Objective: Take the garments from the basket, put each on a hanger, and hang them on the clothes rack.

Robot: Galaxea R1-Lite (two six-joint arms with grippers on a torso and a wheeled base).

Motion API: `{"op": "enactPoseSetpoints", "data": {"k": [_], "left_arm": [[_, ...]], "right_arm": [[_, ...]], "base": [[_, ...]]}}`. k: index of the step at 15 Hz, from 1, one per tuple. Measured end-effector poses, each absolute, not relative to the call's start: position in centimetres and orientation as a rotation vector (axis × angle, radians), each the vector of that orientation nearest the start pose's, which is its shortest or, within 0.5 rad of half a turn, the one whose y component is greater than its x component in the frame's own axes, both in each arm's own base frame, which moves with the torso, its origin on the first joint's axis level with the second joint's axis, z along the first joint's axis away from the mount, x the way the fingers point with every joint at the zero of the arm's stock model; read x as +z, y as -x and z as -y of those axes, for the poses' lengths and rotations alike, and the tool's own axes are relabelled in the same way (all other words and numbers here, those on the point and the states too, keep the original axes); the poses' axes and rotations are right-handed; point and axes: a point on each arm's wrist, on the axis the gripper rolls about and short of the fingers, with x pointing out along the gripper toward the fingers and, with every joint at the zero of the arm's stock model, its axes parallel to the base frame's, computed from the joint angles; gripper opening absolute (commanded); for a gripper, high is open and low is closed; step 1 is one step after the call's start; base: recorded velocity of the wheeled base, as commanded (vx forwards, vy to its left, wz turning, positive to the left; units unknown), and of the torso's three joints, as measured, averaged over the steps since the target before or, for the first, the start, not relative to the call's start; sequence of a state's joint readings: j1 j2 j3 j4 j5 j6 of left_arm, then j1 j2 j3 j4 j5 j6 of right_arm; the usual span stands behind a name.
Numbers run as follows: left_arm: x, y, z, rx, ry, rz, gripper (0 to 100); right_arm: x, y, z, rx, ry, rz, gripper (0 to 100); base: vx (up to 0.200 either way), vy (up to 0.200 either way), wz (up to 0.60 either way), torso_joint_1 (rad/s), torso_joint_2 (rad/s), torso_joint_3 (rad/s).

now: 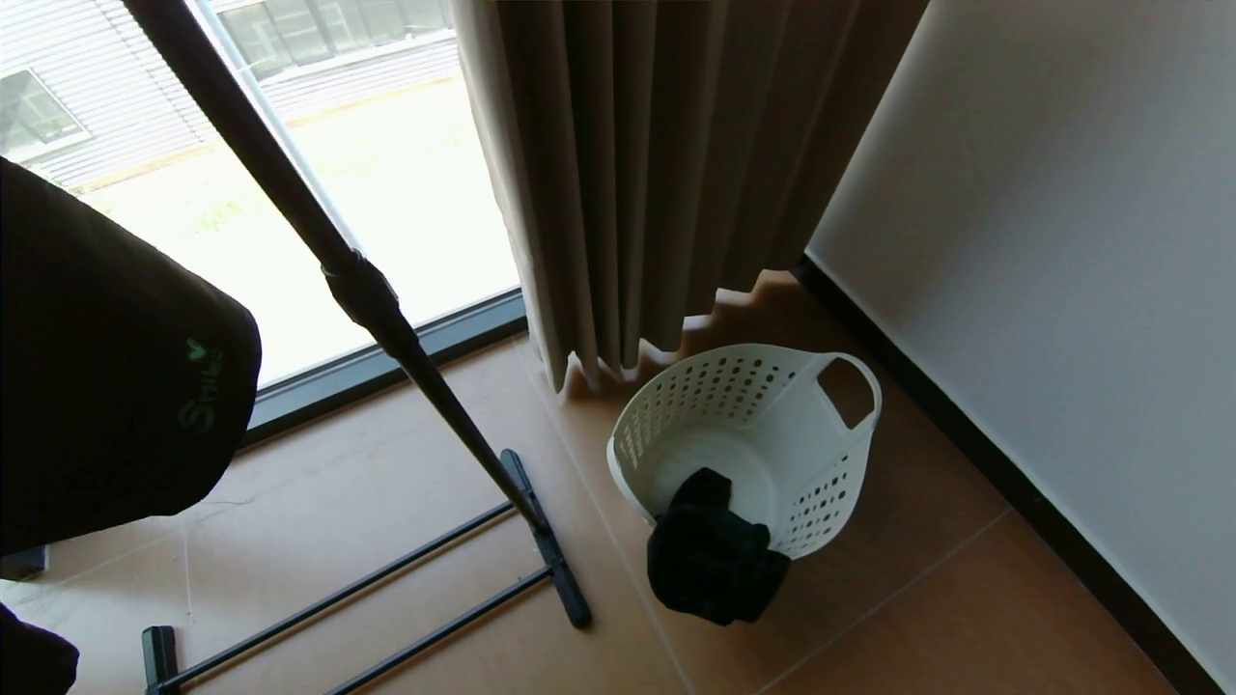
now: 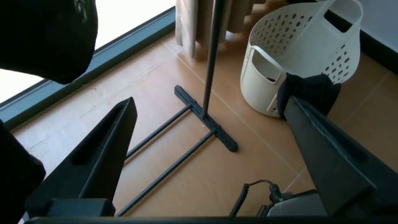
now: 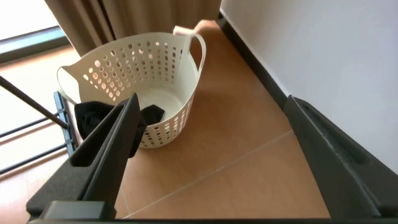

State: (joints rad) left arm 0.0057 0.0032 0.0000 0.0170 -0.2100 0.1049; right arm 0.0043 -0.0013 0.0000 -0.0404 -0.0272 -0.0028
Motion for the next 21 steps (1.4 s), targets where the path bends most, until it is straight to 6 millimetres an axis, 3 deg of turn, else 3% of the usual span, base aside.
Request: {"op": "enactPoseSetpoints", "data": {"k": [17,21], "left_arm": [[7.38,2.30,0.48,-0.204,-0.102,-0.010,100],[7.39,2.30,0.48,-0.205,-0.107,-0.008,100]], "right_arm": [[7.95,2.30,0.07,-0.022,-0.001,0.040,100],[8.03,2.03,0.08,-0.022,0.000,0.008,100]], "base": [[0.000,0.000,0.00,0.003,0.00,-0.196],[0.000,0.000,0.00,0.001,0.00,-0.044]]}}
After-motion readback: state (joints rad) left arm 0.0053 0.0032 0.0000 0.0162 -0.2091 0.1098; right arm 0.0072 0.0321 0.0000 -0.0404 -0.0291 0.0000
